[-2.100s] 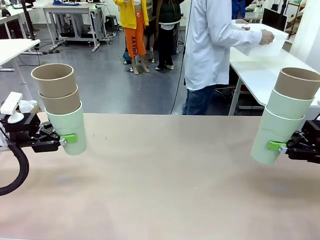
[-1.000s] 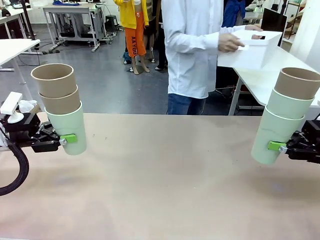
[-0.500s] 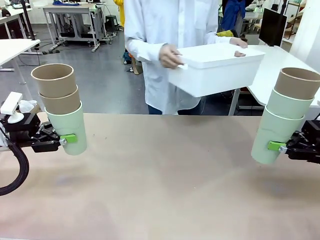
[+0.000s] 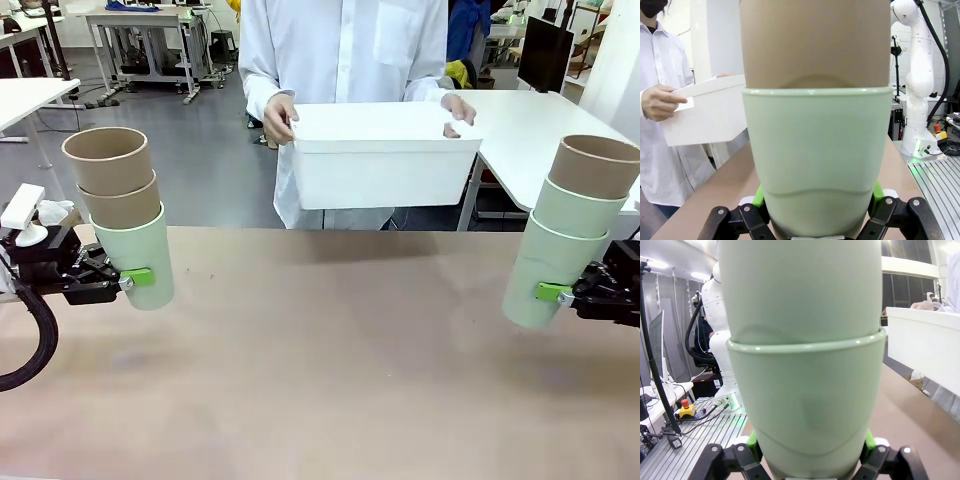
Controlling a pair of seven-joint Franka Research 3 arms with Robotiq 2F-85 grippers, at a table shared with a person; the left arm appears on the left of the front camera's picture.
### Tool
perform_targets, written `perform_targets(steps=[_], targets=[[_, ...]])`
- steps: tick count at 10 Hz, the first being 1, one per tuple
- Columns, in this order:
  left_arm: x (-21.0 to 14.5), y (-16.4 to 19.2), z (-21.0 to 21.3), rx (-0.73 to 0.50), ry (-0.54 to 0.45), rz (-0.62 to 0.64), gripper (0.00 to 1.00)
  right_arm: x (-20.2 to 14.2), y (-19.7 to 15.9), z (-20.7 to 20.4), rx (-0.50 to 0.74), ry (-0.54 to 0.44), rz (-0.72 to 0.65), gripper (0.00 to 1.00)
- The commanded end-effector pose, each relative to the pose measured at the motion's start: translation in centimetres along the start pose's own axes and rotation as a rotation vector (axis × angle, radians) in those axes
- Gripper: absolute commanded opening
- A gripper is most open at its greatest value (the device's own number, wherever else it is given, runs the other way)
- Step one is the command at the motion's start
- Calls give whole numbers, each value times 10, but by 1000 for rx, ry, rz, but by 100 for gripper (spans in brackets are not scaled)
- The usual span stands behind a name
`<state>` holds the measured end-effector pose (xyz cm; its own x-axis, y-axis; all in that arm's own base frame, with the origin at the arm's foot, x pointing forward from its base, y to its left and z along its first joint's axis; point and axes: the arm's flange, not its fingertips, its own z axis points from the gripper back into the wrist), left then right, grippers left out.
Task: Stack the cups and store them in the basket.
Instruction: Place the stack of Reusable plastic cups into the Pantry Basket.
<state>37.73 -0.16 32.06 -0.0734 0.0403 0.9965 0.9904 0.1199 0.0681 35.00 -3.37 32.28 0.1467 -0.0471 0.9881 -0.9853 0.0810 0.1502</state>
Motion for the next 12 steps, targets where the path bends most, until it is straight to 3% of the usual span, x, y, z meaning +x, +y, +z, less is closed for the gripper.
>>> perform_targets(steps=[1,12], targets=[[3,-2,-2,-5,-6,-16,85,5,-1,-2,-6,-9,11,85],[3,-2,-2,-5,-6,-16,85,5,-1,-2,-6,-9,11,85]])
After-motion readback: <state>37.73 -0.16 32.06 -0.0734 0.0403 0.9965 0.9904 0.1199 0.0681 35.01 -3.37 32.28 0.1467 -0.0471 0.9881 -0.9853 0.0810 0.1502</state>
